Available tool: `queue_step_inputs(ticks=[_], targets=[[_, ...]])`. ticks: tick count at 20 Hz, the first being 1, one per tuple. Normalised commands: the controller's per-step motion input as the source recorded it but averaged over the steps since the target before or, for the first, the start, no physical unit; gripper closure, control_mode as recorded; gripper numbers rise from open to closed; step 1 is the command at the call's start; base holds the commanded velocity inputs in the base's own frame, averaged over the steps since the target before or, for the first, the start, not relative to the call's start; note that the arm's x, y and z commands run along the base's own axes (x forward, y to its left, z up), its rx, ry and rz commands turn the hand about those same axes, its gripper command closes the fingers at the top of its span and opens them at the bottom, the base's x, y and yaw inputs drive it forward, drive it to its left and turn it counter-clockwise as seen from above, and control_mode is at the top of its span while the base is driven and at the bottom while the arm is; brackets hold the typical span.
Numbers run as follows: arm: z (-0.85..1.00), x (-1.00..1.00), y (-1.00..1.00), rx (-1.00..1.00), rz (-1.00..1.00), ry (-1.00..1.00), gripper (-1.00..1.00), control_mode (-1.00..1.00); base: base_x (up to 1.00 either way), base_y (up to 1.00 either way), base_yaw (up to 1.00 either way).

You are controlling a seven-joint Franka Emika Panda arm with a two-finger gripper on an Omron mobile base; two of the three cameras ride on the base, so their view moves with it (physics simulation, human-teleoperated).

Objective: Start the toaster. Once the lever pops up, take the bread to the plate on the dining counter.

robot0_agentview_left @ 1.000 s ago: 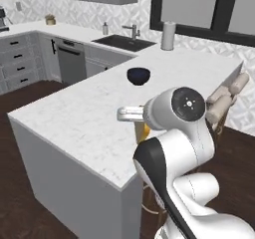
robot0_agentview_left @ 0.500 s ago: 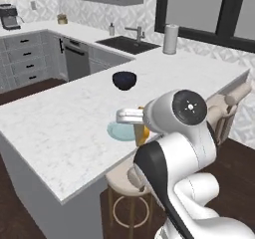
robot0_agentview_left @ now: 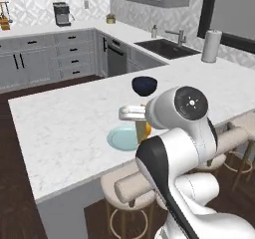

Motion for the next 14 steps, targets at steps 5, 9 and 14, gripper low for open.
queue_step_inputs(ticks=[5,9,14], targets=[[0.00,0.00,0.00,0.00,0.00,0.00,1.00,1.00,0.50,-0.25,0.60],[0.00,0.00,0.00,0.00,0.00,0.00,1.00,1.00,0.71,-0.54,0.45],[0.00,0.00,0.00,0.00,0.00,0.00,1.00,1.00,0.56,-0.57,0.34]])
